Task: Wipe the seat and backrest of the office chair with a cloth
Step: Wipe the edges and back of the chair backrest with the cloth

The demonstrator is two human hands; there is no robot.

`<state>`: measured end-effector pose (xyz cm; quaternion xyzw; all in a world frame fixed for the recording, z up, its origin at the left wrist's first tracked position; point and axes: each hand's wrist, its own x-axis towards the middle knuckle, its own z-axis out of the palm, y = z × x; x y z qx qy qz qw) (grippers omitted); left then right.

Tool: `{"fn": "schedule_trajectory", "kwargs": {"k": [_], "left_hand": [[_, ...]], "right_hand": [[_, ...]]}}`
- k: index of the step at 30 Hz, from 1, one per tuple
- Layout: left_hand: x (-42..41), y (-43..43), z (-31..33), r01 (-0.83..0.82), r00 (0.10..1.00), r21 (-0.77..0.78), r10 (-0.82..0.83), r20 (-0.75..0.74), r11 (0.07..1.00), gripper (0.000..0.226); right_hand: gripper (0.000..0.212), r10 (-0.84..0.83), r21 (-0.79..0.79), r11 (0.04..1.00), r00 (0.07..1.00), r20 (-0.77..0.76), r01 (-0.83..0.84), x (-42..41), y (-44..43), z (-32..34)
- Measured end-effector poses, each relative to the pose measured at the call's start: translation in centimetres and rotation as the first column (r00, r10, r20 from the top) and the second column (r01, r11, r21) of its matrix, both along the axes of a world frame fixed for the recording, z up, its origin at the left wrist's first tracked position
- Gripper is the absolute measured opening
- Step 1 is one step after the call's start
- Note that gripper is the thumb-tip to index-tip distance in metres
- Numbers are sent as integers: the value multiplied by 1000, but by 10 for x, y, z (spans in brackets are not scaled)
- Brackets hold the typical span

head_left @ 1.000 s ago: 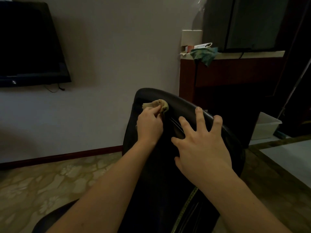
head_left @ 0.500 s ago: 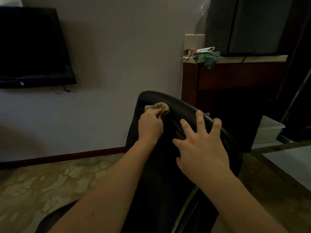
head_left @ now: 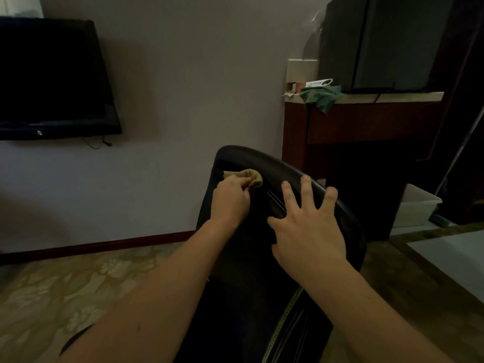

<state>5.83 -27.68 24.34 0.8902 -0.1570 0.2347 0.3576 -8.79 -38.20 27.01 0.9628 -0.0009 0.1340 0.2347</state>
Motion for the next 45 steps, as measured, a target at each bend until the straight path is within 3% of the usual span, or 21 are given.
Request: {"fn": "schedule_trajectory", "kwargs": {"k": [6, 14, 21, 24, 29, 34, 41, 45], "left_hand": [[-22, 6, -10, 122, 986, 56, -128, 104, 991, 30], [10, 4, -4, -15, 1000, 16, 15, 5, 1000, 32], [-38, -1, -16, 94, 985, 38, -98, 140, 995, 31], [-36, 3, -16, 114, 984, 41, -118, 131, 993, 33], [-6, 3, -4, 15, 997, 24, -17, 81, 1000, 31], [-14, -7, -14, -36, 988, -19, 38, 148, 999, 29], [-43, -4, -24, 97, 955, 90, -118, 271, 991, 32], [-26, 3, -19, 74, 975, 105, -94, 203, 992, 35]], "right_hand": [[43, 10, -13, 1000, 1000, 13, -10, -1, 2, -1], [40, 1, -12, 1000, 1000, -2, -1, 0, 2, 0], [44, 17, -14, 1000, 1000, 8, -17, 0, -1, -1], [43, 6, -13, 1000, 1000, 11, -6, 1, 0, -1], [43, -4, -18, 1000, 1000, 3, 4, 0, 3, 1], [42, -10, -18, 1000, 1000, -5, 10, 1, 2, 0], [44, 5, -1, 1000, 1000, 6, -5, -1, 1, -1], [44, 17, 12, 1000, 1000, -5, -17, -2, 2, 3]]}}
